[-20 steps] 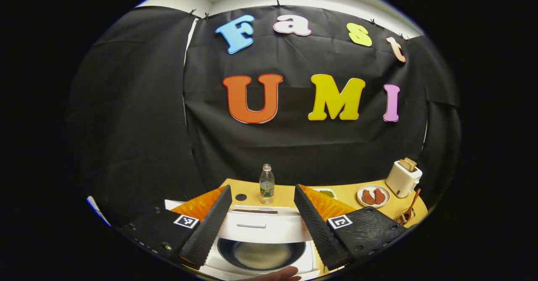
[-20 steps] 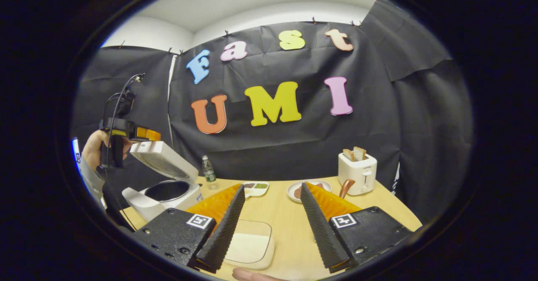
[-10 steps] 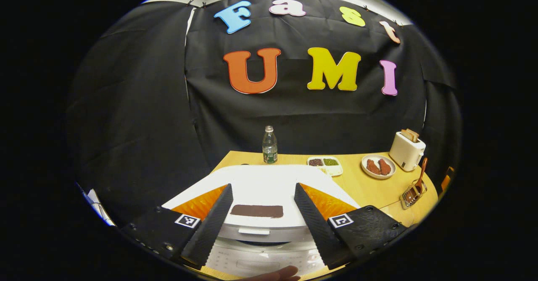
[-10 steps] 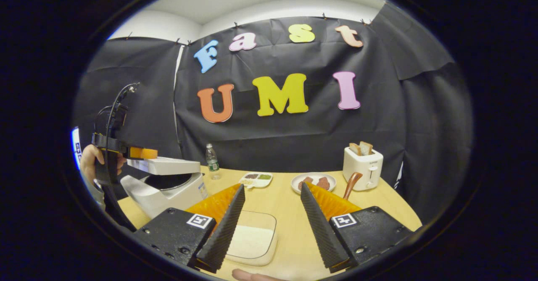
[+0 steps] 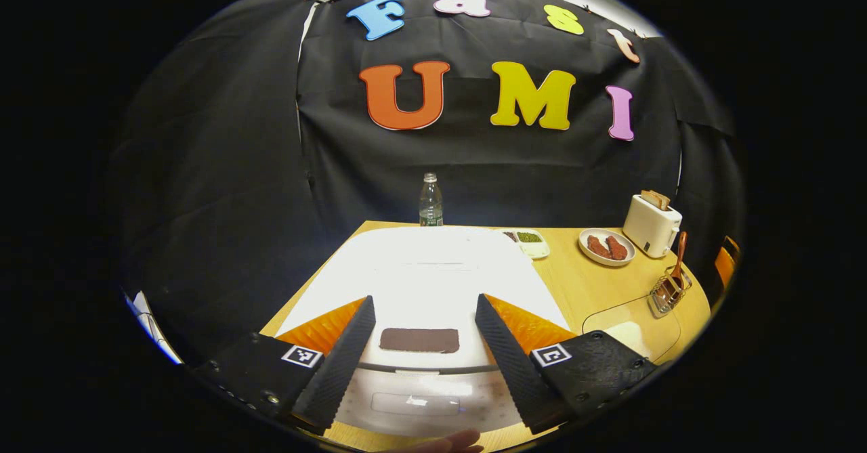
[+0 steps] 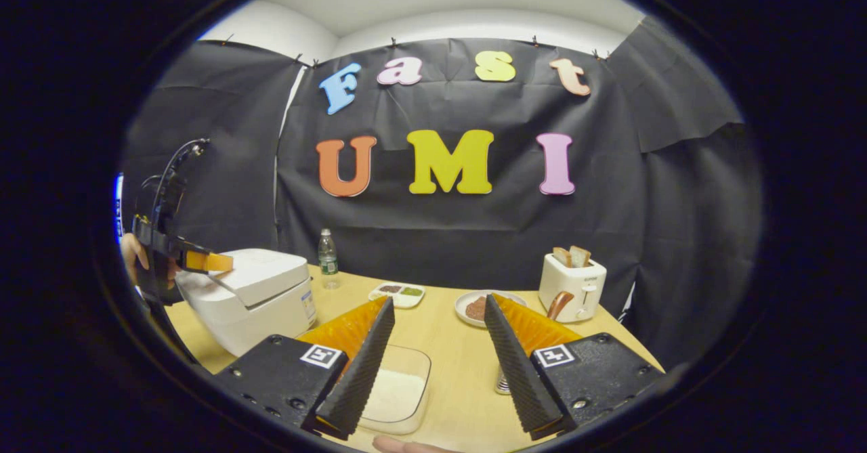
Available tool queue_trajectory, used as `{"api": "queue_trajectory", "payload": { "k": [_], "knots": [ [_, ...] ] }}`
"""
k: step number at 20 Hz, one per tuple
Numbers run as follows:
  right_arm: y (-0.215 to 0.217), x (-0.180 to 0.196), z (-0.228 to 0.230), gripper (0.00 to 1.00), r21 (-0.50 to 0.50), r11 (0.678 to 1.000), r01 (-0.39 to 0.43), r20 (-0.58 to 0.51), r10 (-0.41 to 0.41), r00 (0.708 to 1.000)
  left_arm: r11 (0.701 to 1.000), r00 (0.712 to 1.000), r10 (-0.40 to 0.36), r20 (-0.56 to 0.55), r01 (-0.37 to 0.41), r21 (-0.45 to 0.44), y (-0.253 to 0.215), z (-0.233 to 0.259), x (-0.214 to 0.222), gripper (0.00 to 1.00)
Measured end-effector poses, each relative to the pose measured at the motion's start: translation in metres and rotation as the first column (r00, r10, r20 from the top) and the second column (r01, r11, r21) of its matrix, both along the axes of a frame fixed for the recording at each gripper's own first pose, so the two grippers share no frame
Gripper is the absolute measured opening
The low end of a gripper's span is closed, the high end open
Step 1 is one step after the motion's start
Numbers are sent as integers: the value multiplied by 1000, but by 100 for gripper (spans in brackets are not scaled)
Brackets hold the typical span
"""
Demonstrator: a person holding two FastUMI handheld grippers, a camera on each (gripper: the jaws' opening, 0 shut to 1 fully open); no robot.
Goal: Close the left gripper, press the button to open the rice cooker; take a wooden spoon from the chopstick holder with the right hand, scoop a spoonful of rice and pour it into the rice cooker, then put the wooden spoon back into the chopstick holder.
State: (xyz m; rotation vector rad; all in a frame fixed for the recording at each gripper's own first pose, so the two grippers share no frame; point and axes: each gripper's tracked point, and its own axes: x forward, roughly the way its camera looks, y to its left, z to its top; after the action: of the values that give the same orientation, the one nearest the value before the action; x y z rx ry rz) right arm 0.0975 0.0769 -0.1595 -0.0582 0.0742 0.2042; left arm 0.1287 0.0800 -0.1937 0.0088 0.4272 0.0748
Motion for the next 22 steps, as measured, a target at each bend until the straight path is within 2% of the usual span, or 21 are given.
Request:
{"api": "queue_trajectory", "payload": {
  "k": [2,6,9,13,15,18,20,21,22],
  "knots": [
    [2,1,-3,84,5,1000,-7,-7,7,1000,1000,1000,-6,-4,6,-4,0,-2,-5,97],
    [3,2,-11,88,17,1000,-18,-29,19,999,999,999,-29,-14,28,-15,-2,-6,-11,98],
    [2,2,-14,88,17,1000,-14,-48,15,999,1000,1000,-14,-1,14,-12,-3,-5,-11,98],
    [-7,1,-14,88,-1,1000,12,-65,-12,998,999,999,12,36,-14,37,0,-2,-14,97],
    [-13,-3,-10,84,-9,999,33,-63,-33,997,999,999,26,32,-27,44,1,0,-17,96],
    [-23,-11,7,89,-50,997,64,-21,-65,998,999,999,30,36,-31,28,-4,7,-23,95],
    [-34,-18,22,89,-88,991,103,33,-100,994,1000,998,12,56,-14,24,-11,16,-31,95],
    [-38,-22,28,84,-107,987,122,53,-117,992,999,998,5,66,-7,32,-15,22,-35,95],
    [-41,-26,31,88,-120,983,140,67,-133,989,999,997,4,83,-7,41,-17,30,-39,95]
  ]
}}
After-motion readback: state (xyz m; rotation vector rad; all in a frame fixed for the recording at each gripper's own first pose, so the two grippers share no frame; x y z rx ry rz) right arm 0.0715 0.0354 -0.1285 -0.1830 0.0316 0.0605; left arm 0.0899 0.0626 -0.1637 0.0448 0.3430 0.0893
